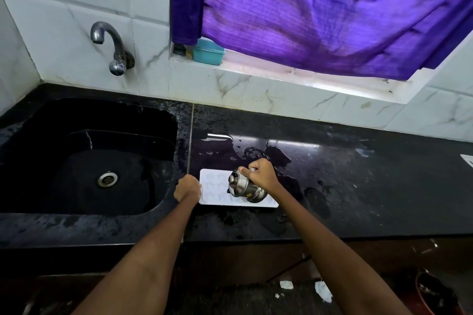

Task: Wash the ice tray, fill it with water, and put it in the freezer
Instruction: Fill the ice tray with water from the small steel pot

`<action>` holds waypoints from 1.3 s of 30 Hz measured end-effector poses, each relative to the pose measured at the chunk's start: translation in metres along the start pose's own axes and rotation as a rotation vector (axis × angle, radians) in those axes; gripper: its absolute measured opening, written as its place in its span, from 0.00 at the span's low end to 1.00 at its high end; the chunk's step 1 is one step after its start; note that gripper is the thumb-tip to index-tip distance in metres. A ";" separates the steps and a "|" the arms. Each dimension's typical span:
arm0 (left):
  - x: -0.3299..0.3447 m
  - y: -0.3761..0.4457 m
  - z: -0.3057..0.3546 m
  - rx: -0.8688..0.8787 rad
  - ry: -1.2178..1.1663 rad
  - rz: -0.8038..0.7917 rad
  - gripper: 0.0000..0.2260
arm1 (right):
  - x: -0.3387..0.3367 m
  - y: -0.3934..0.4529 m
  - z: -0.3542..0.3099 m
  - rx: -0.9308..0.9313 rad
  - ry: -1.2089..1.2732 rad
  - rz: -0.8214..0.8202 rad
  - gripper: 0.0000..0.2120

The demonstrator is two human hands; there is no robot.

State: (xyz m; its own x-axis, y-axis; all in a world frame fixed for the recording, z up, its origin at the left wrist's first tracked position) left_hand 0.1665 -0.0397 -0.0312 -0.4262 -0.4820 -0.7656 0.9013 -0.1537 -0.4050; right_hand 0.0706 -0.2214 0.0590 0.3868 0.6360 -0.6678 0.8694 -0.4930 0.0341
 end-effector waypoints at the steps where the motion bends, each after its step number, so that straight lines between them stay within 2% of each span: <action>1: 0.000 -0.001 0.000 0.002 -0.003 0.002 0.11 | 0.000 0.000 0.000 -0.001 -0.005 -0.003 0.30; 14: 0.005 -0.012 -0.004 0.083 -0.034 0.039 0.11 | -0.005 -0.002 0.004 0.008 0.032 0.020 0.30; 23: -0.001 -0.007 0.002 0.042 0.036 -0.020 0.12 | -0.027 0.000 0.019 0.095 0.245 0.107 0.29; 39: 0.004 -0.003 0.007 0.056 0.179 0.018 0.14 | -0.028 -0.008 0.024 0.027 0.022 0.067 0.30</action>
State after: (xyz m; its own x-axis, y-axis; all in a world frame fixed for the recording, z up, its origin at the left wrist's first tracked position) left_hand 0.1624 -0.0472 -0.0293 -0.4124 -0.3245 -0.8512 0.9097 -0.1971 -0.3656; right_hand 0.0452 -0.2491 0.0600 0.4509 0.6136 -0.6482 0.8326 -0.5509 0.0577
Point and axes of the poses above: each hand's wrist, its own y-axis towards the middle knuckle, its own x-axis out of the palm, z = x × y, the point moved 6 cm from there along y, towards the middle knuckle, and after that the axes turned 10 degrees about y, right-handed, at the moved point
